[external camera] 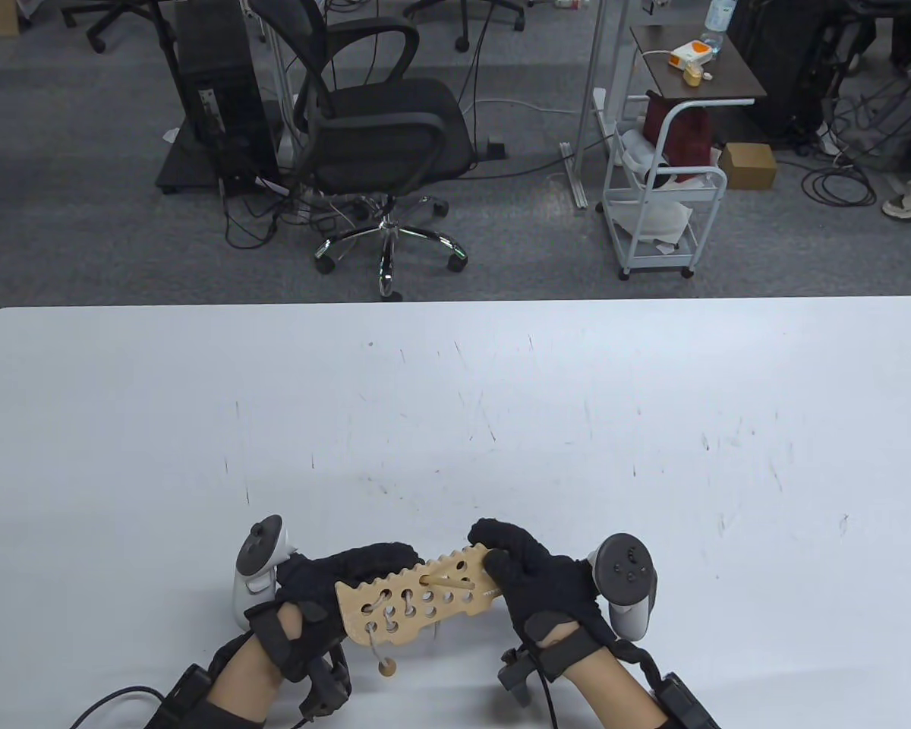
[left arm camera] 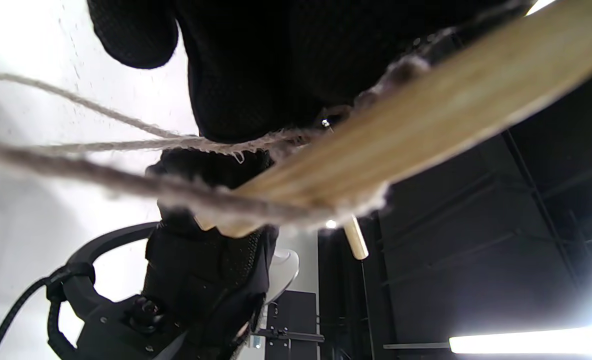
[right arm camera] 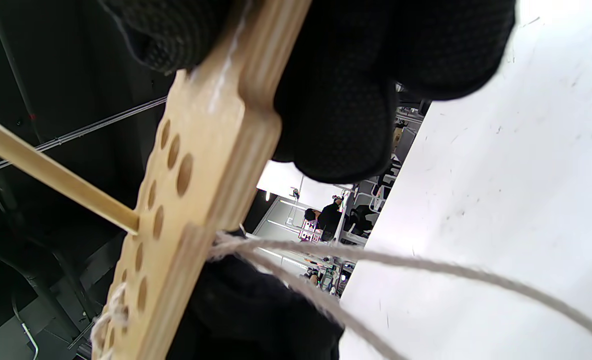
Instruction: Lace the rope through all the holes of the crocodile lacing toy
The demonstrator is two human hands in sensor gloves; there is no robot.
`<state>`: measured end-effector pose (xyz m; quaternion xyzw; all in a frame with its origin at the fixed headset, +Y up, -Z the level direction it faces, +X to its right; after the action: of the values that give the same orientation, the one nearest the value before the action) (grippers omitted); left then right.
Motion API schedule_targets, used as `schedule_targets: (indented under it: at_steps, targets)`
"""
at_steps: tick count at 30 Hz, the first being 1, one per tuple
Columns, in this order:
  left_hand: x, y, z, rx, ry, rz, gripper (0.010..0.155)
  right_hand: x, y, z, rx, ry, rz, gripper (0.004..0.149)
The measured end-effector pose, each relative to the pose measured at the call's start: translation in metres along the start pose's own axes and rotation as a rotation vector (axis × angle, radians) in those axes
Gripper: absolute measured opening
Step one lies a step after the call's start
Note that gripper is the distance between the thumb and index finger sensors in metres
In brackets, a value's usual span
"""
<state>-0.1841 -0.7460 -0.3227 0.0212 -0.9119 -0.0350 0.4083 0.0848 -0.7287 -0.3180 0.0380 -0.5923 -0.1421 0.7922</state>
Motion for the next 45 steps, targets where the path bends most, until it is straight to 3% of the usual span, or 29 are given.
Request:
schedule_targets:
  at_steps: [10, 25, 32, 40, 45]
  targets:
    - [0.000, -0.001, 0.002, -0.005, 0.007, 0.010, 0.049, 0.000, 0.000, -0.002, -0.030, -0.018, 0.001, 0.049]
    - [0.012, -0.008, 0.031, -0.132, 0.242, 0.113, 0.050, 0.001, 0.003, -0.016, -0.055, -0.082, 0.001, 0.048]
    - [0.023, 0.003, 0.044, -0.174, 0.390, 0.066, 0.055, 0.001, 0.001, -0.027, -0.008, -0.158, 0.030, 0.048]
    - [0.030, 0.032, 0.039, -0.443, 0.481, -0.026, 0.056, 0.002, -0.003, -0.033, 0.018, -0.206, 0.065, 0.048]
    - [0.030, 0.049, 0.025, -0.756, 0.508, -0.059, 0.056, 0.002, -0.003, -0.032, 0.032, -0.211, 0.066, 0.048]
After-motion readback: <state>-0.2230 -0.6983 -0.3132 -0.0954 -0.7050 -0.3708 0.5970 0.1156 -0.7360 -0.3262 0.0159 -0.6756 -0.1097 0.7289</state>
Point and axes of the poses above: the tracker on the back of each hand, its own y axis roughly to the thumb side, its own x axis roughly from the fingertips to the wrist, z = x × y, the point moved 3 cm from there along -x, roughly from the wrist to the fingertips, and after that the axes turned 15 degrees about -x, right-handed, at the moved point
